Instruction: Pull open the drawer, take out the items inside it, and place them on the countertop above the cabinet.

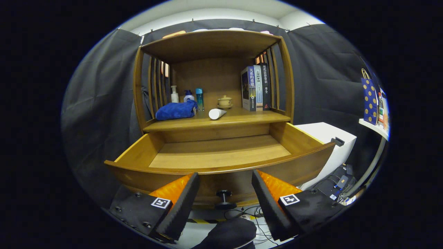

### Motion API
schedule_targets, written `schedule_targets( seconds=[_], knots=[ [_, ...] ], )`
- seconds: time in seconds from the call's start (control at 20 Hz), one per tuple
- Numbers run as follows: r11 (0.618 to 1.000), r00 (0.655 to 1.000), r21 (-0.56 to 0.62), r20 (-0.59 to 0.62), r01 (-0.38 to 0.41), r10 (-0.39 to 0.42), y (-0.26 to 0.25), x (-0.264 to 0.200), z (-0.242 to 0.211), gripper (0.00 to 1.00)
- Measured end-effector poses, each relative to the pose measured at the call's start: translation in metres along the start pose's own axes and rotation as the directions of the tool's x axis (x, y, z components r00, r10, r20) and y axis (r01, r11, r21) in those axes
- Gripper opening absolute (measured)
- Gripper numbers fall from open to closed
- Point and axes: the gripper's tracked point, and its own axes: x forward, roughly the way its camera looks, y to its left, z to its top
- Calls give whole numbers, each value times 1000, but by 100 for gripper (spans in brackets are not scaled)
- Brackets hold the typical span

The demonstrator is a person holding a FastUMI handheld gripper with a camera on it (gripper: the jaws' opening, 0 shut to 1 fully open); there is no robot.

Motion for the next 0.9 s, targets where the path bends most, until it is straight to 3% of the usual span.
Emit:
schedule_targets(
  seconds=[0.55,0.9],
  knots=[
    [999,999,21,5,-42,42,5,4,3,98],
    [999,999,18,8,-37,37,8,34,17,98]
  ],
)
